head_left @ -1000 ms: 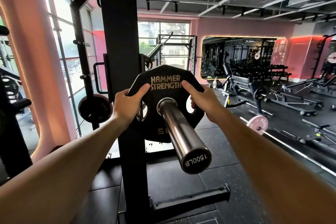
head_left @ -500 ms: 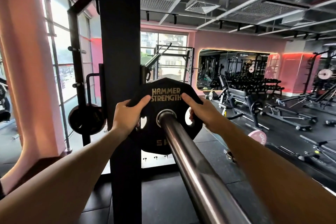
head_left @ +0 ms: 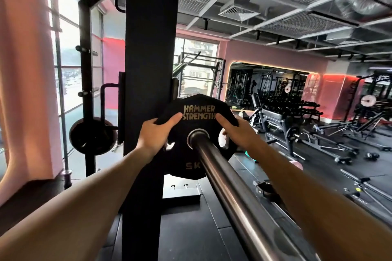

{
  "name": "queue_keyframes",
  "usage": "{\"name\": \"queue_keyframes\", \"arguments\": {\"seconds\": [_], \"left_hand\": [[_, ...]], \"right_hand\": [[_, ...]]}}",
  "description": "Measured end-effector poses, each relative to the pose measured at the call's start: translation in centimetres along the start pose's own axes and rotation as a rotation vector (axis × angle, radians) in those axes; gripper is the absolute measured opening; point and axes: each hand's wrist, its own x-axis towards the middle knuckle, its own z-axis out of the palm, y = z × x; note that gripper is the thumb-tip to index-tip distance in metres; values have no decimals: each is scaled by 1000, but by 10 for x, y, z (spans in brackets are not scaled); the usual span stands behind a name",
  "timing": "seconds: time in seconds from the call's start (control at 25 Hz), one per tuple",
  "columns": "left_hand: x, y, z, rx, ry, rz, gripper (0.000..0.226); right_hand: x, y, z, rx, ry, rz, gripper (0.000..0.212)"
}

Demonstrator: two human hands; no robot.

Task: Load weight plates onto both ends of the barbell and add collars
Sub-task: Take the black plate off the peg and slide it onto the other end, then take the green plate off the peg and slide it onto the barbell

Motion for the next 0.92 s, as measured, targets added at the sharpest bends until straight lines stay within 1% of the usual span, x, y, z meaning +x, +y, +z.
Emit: {"name": "queue_keyframes", "arguments": {"seconds": [0.08,0.16,0.24,0.32,0.36,0.48,0.64,0.76,0.84,0.92], "left_hand": [[3,-1,-7,80,-51,-52,68],[3,3,-13,148,-89,-86,74],[2,13,-17,311,-20,-72,77],[-2,28,-22,482,57,-37,72],[-5,34,-26,523,55,-8,67],[-17,53,-43,631,-12,96,47],[-50,87,-74,683,-89,147,31],[-88,109,-100,698,-99,166,29],[-118,116,-120,759,-74,173,28],[-150,117,-144,838,-54,139,27]], "right_hand": [[2,-1,5,-78,23,-31,63],[1,-7,5,-138,21,-46,54],[-5,-18,-1,-231,10,-50,48],[-16,-31,-12,-312,1,-35,52],[-24,-37,-19,-347,-8,-33,56],[-44,-61,-40,-446,-78,-66,54],[-87,-107,-57,-498,-118,-136,43],[-127,-137,-55,-512,-152,-219,36],[-154,-154,-49,-466,-202,-263,32],[-182,-170,-39,-437,-246,-294,27]]}}
